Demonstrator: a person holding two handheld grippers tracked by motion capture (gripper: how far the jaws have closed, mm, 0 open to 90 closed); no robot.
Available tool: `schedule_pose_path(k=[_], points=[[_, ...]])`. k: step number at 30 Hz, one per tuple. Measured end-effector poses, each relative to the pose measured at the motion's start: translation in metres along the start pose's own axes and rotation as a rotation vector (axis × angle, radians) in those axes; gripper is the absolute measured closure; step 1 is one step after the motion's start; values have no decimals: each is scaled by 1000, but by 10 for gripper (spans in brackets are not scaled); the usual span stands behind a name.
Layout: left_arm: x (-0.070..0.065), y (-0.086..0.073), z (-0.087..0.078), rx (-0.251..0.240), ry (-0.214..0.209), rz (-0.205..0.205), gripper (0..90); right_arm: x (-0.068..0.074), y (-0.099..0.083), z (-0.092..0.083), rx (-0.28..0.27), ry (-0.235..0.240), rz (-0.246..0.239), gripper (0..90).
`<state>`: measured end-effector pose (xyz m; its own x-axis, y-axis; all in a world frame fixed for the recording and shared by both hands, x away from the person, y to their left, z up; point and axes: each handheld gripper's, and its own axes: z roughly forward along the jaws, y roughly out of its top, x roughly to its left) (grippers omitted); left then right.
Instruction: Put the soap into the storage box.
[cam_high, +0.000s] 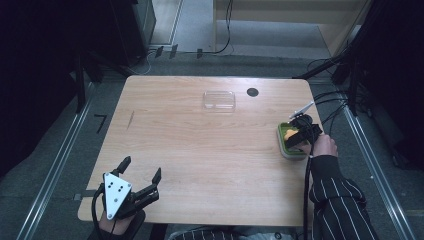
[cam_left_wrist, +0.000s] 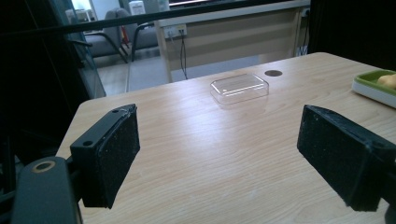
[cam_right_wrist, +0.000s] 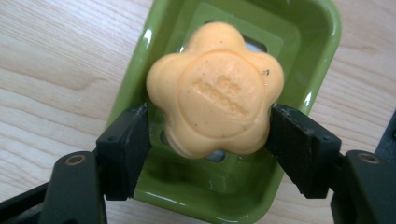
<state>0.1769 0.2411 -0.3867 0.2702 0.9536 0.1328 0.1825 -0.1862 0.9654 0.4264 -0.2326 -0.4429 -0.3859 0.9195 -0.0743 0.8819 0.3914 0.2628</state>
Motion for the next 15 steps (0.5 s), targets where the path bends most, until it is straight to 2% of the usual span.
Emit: schedule_pose_path(k=[6, 10, 13, 15], points=[[0, 0, 0, 0, 0, 0, 136, 0, -1, -3, -1, 6, 5, 269], [0, 0, 0, -1, 0, -1, 136, 0, -3, -7, -7, 15, -9, 221], [0, 0, 0, 0, -1, 0, 136, 3, -5, -9, 5, 28, -14, 182], [0, 0, 0, -1, 0, -2, 136, 5, -6, -10, 21, 19, -29, 152]])
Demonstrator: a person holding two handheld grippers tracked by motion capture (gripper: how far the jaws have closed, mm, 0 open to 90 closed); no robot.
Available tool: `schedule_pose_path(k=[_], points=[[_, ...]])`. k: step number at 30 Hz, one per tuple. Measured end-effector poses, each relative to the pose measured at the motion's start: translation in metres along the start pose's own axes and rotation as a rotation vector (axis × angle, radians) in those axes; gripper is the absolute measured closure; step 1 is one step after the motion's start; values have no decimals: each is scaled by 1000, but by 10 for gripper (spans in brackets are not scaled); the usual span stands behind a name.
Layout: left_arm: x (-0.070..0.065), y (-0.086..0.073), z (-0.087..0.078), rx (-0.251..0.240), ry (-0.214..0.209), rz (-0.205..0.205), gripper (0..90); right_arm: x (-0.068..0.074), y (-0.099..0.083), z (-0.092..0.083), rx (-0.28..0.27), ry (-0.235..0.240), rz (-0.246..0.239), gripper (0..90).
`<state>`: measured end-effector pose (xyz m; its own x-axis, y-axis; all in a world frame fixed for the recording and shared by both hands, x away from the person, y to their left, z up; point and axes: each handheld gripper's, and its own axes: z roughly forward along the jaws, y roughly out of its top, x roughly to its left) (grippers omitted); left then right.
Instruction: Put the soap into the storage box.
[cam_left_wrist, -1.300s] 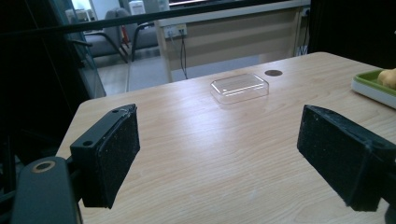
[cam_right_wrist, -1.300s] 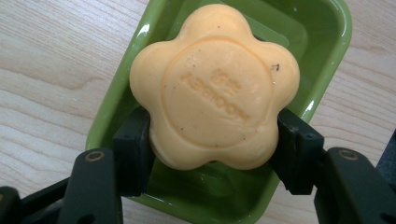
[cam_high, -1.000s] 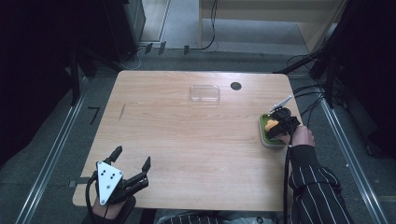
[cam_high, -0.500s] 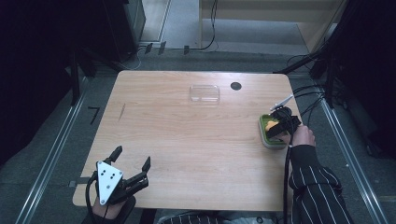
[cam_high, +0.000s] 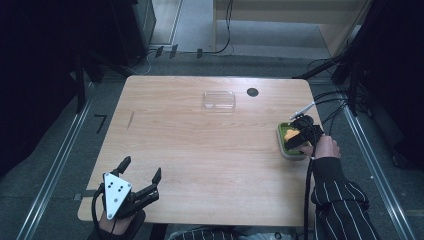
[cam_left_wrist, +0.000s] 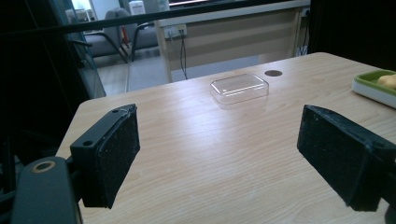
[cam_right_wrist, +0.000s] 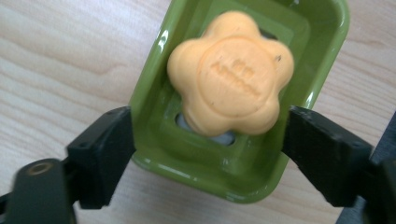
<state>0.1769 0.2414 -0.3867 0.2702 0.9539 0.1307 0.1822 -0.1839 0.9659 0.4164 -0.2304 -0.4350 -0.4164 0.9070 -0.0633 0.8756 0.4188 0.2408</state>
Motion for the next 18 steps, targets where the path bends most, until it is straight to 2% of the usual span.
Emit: schedule_pose_path(k=[5, 8, 18], points=[[0, 0, 0, 0, 1, 0, 136, 3, -4, -6, -16, 12, -20, 123], [0, 0, 0, 0, 1, -1, 136, 7, -9, -10, -13, 30, -43, 54], [0, 0, 0, 0, 2, -1, 136, 22, -25, -20, -18, 51, -76, 29]])
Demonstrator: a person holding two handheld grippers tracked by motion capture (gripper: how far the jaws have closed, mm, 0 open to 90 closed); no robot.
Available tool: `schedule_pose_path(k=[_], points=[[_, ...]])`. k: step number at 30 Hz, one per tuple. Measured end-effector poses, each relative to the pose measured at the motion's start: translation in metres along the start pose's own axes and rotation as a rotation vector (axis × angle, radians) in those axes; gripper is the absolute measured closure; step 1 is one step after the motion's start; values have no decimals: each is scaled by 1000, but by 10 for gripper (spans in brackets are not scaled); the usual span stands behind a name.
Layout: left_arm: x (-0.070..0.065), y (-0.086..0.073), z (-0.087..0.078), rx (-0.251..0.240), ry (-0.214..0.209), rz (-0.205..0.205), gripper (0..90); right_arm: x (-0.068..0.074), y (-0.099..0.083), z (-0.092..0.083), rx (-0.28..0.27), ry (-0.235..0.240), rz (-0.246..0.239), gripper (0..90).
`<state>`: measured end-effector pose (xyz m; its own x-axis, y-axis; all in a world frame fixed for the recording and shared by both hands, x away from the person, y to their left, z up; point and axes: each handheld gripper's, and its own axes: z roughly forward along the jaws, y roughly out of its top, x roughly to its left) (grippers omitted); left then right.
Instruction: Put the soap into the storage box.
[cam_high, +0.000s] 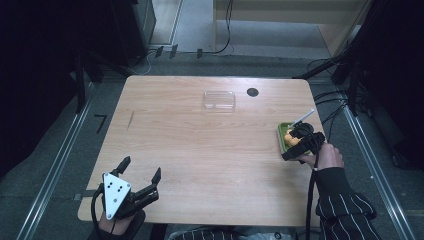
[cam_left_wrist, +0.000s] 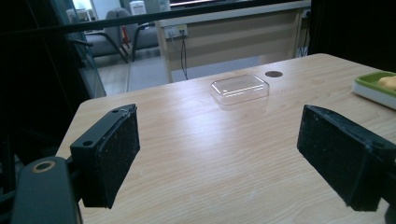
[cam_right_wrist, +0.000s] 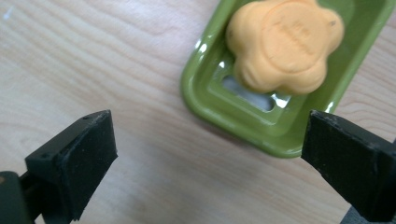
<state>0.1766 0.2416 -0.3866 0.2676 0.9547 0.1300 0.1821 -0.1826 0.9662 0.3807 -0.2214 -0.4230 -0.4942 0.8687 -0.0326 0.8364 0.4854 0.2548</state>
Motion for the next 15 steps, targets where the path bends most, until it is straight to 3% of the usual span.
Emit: schedule_pose_path(k=[15], points=[[0, 0, 0, 0, -1, 1, 136, 35, -21, -8, 6, 7, -84, 23]])
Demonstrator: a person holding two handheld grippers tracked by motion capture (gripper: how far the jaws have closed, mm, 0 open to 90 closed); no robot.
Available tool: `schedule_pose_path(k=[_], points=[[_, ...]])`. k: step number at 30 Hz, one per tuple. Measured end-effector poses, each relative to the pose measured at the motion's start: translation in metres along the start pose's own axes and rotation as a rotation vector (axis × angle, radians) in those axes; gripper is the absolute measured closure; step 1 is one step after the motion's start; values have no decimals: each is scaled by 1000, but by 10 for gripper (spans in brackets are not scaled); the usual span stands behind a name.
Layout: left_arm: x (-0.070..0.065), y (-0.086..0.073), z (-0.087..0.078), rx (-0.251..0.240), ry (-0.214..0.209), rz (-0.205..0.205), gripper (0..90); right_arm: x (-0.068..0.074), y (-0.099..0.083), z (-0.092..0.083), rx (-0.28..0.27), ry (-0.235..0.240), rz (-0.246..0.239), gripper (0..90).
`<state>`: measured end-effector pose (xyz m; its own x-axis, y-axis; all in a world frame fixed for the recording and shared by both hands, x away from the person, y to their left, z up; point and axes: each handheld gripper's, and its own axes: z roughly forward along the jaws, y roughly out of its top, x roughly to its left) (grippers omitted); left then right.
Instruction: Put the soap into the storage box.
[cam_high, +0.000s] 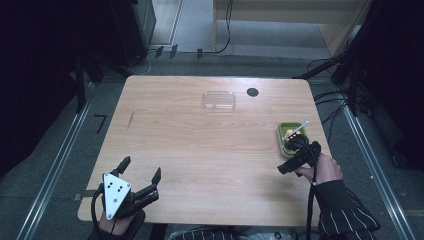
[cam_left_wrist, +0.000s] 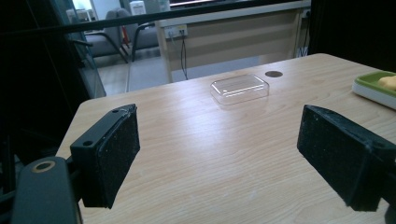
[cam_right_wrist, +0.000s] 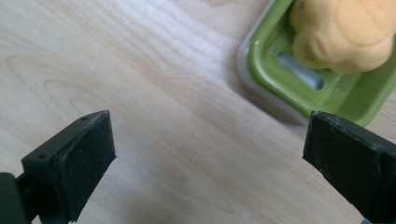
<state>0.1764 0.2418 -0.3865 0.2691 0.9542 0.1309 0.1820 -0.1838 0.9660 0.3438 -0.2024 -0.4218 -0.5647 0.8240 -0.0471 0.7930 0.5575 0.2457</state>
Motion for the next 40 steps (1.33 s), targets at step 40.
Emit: schedule_pose_path(k=[40], points=[[-1, 0, 1, -1, -1, 3, 136, 36, -63, 20, 49, 40, -42, 23]])
